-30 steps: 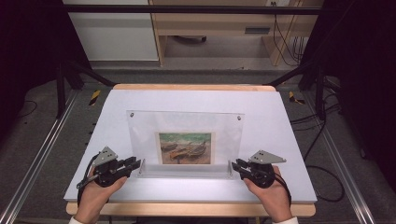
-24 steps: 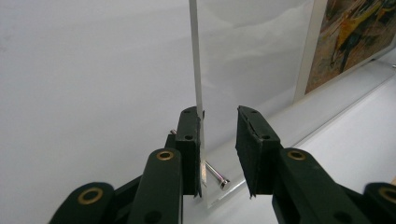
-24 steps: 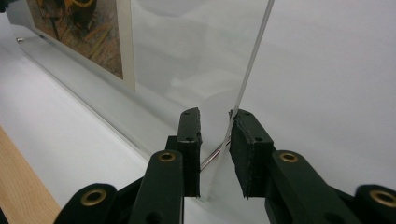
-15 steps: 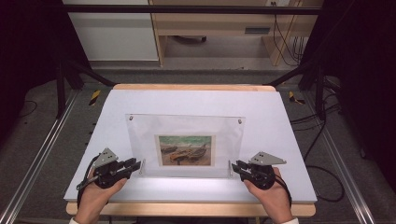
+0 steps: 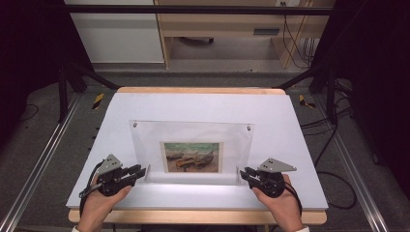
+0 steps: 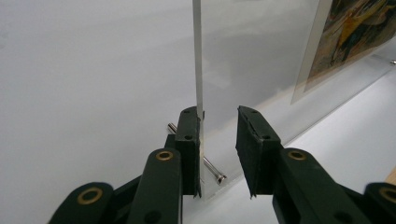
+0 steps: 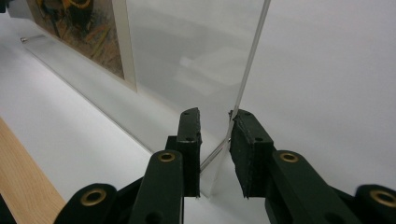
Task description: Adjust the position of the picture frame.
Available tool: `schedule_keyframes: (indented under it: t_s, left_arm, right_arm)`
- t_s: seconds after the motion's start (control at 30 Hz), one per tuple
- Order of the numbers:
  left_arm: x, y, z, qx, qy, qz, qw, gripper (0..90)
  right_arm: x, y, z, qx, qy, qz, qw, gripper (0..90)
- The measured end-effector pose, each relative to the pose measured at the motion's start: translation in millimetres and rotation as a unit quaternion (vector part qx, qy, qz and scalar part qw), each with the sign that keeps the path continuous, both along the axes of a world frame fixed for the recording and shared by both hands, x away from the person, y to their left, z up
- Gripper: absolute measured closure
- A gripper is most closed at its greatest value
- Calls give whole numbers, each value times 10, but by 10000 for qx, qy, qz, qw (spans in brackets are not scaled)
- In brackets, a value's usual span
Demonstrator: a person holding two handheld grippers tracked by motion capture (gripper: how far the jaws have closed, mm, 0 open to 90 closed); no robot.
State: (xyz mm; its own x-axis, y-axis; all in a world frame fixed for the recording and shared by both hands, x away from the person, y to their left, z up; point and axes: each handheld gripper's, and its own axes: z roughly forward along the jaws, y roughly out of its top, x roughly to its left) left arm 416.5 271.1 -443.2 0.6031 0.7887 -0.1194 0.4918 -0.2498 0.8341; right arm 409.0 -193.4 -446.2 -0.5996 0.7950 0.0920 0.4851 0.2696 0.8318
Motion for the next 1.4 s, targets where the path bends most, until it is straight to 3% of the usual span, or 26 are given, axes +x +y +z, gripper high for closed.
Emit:
schedule_keyframes:
  t_s: [1.4]
  left_arm:
    - [-17,-5,-5,52,-2,-16,10000,693]
  right_arm:
    - [-14,4,-7,-14,-19,-4,10000,736]
